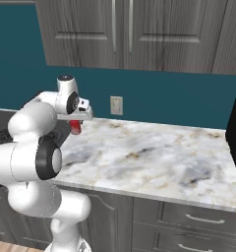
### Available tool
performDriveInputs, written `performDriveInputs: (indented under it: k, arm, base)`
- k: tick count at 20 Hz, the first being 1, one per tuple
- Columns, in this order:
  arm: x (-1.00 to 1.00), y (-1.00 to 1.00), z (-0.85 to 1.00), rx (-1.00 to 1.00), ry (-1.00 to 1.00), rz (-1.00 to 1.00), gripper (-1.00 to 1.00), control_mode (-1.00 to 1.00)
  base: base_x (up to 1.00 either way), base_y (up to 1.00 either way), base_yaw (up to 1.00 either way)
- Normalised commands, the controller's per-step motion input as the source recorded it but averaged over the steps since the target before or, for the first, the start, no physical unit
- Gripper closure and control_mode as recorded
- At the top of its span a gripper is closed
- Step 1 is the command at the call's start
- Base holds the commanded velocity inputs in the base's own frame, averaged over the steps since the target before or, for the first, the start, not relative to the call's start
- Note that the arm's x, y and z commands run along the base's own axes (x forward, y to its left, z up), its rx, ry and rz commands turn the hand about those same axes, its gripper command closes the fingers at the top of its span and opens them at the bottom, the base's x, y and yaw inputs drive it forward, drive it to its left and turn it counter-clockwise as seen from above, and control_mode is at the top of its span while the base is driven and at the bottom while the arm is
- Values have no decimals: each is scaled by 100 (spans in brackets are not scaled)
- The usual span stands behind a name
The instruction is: Four empty soda cans are scattered around the kitchen. Gather all the cans and cluster them next to the stove for recycling.
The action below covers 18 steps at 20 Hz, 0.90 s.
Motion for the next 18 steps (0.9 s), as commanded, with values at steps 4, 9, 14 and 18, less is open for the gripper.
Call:
performDriveInputs:
  k: [4,9,14,18]
  arm:
    - [40,8,-4,0,-4,6,100,-100]
    - [22,5,-24,0,-7,5,100,-100]
    - [14,3,-36,0,-8,6,100,-100]
    - [19,4,-33,0,-5,6,100,-100]
  base:
    - [0,0,0]
    - [0,0,0]
    - [0,0,0]
    - [0,0,0]
